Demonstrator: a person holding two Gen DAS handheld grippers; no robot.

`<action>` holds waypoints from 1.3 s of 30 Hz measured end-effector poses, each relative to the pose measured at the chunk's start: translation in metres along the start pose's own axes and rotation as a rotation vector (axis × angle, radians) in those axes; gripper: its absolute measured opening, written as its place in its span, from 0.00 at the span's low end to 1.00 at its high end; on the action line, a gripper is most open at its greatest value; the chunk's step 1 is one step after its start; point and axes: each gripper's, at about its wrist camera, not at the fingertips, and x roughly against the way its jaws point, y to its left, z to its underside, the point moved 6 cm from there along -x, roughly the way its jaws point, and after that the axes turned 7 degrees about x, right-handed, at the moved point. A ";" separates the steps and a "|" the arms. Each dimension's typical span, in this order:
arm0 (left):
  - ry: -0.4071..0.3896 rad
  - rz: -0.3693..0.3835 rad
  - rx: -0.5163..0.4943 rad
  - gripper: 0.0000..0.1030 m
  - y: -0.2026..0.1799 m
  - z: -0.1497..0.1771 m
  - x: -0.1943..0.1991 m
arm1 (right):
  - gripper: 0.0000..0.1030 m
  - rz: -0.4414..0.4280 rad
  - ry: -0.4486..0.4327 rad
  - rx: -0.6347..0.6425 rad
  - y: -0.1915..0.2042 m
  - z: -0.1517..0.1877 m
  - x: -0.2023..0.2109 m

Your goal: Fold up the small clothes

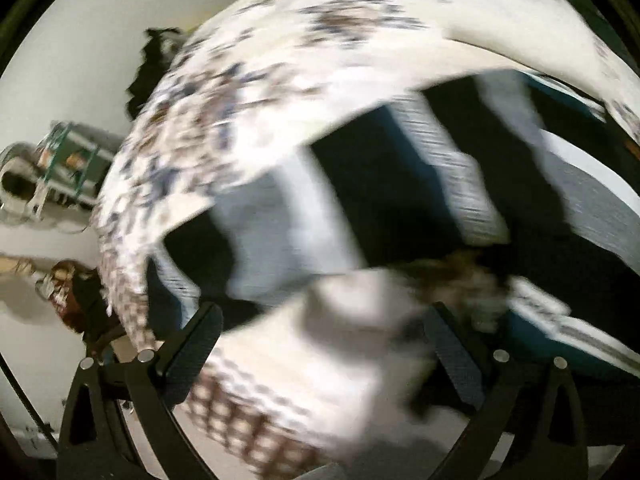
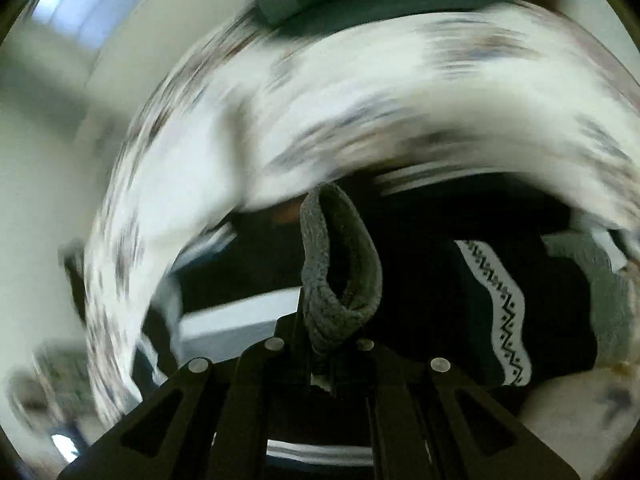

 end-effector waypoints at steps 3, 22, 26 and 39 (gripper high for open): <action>0.011 -0.042 0.058 1.00 0.056 -0.004 -0.017 | 0.05 -0.048 0.082 0.178 0.118 0.029 -0.057; 0.220 0.331 0.467 1.00 0.199 0.023 -0.111 | 0.67 -0.057 0.319 -0.124 0.063 0.130 -0.025; 0.279 0.476 0.584 0.95 0.188 0.028 -0.142 | 0.68 -0.007 0.353 -0.191 0.025 0.146 -0.020; -0.017 0.516 0.659 0.08 0.237 -0.086 -0.103 | 0.68 0.212 0.371 0.041 0.106 0.137 -0.072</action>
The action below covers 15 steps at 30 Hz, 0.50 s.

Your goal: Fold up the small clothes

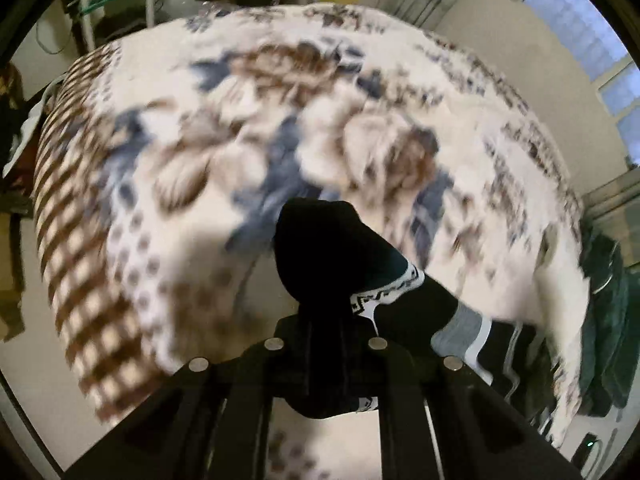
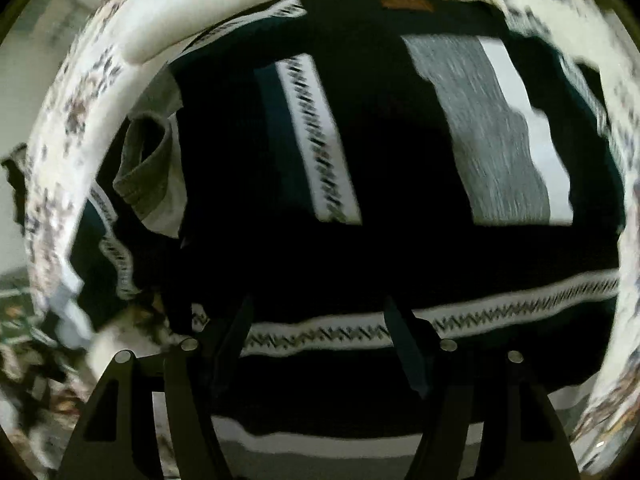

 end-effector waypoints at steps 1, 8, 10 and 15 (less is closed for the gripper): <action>-0.005 0.006 0.000 0.08 0.004 -0.011 -0.005 | 0.67 0.004 -0.010 0.009 0.007 -0.004 0.000; -0.007 0.010 -0.091 0.08 -0.022 -0.031 -0.016 | 0.68 -0.107 -0.124 0.115 0.083 -0.053 -0.002; -0.002 0.010 -0.092 0.08 -0.023 -0.031 -0.016 | 0.29 -0.074 -0.133 0.179 0.106 -0.066 -0.014; 0.016 -0.011 -0.102 0.08 -0.014 -0.025 -0.013 | 0.10 -0.003 -0.215 0.308 0.162 -0.093 -0.016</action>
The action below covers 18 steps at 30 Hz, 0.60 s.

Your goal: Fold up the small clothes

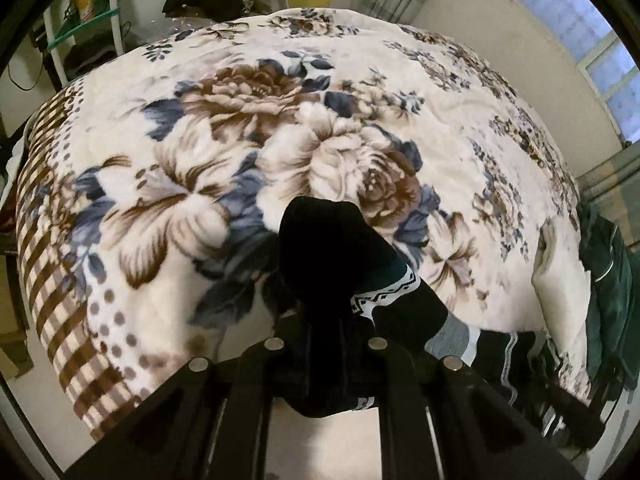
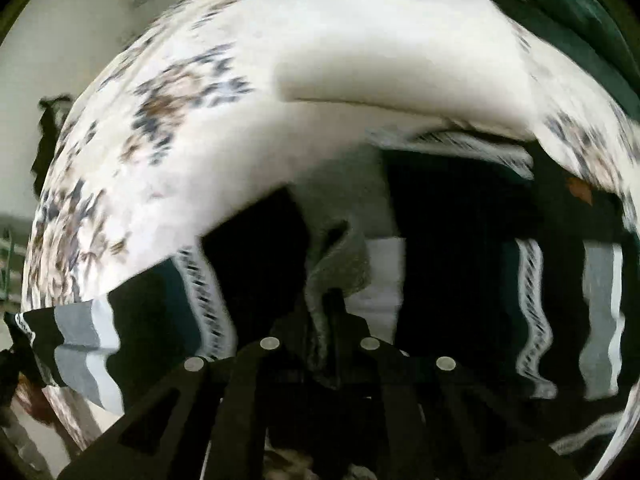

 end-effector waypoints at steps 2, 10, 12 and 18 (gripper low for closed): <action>0.008 -0.009 -0.008 0.08 0.001 0.004 0.001 | 0.15 -0.033 0.085 0.028 0.009 0.001 -0.013; -0.031 -0.048 -0.153 0.08 -0.048 0.006 0.036 | 0.76 -0.096 0.074 -0.279 -0.092 0.043 0.039; -0.039 -0.060 -0.215 0.08 -0.073 0.010 0.045 | 0.93 0.044 0.096 -0.334 -0.133 0.065 0.053; 0.013 -0.014 -0.431 0.08 -0.193 0.068 0.047 | 0.99 0.240 0.161 -0.406 -0.226 0.118 0.075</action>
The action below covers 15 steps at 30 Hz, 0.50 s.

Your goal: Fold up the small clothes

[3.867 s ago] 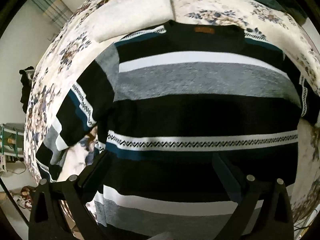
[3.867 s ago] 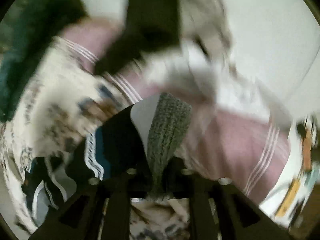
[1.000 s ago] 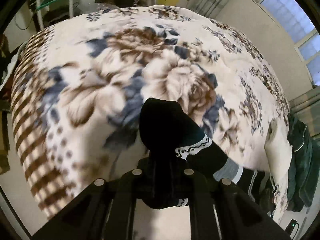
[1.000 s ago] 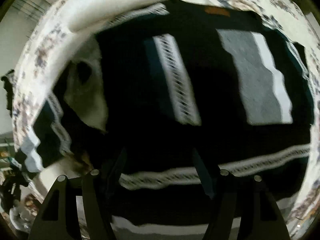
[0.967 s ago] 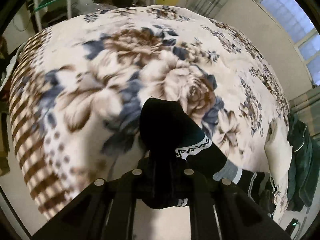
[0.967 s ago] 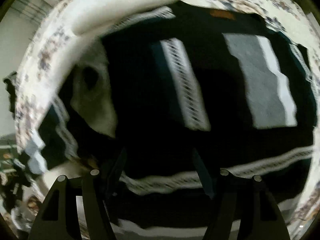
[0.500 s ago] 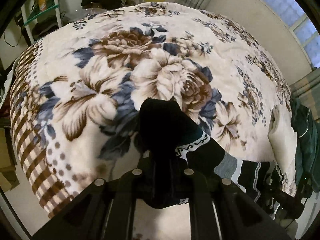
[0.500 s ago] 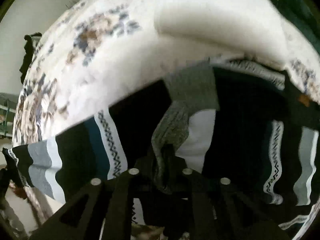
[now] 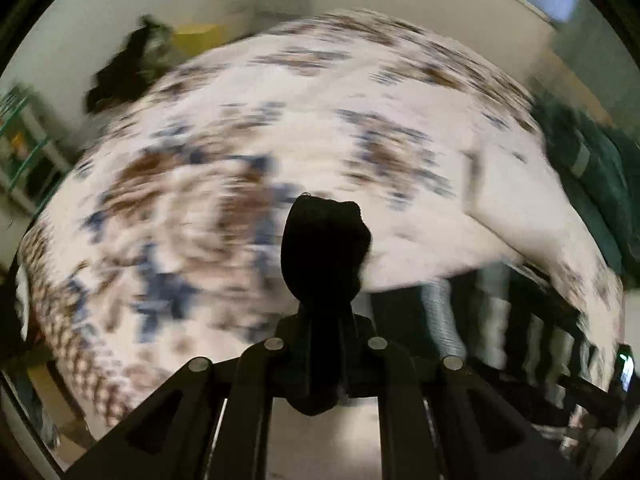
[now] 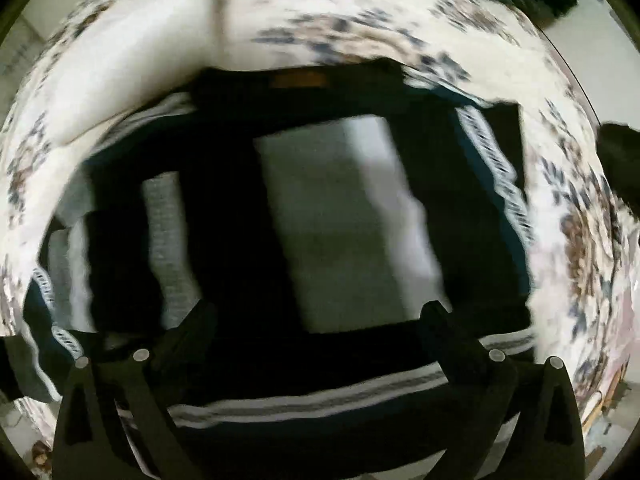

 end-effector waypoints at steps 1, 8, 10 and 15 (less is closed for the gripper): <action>0.007 0.013 -0.023 0.08 -0.020 0.004 -0.002 | 0.99 -0.016 0.005 -0.020 -0.013 0.000 -0.001; 0.085 0.233 -0.285 0.08 -0.269 0.083 -0.025 | 0.99 -0.062 -0.023 -0.162 -0.120 0.015 0.008; 0.121 0.278 -0.338 0.08 -0.326 0.114 -0.032 | 0.99 -0.053 -0.002 -0.198 -0.157 0.023 0.008; 0.204 0.348 -0.483 0.09 -0.465 0.207 -0.056 | 0.99 -0.045 -0.008 -0.267 -0.235 0.032 0.016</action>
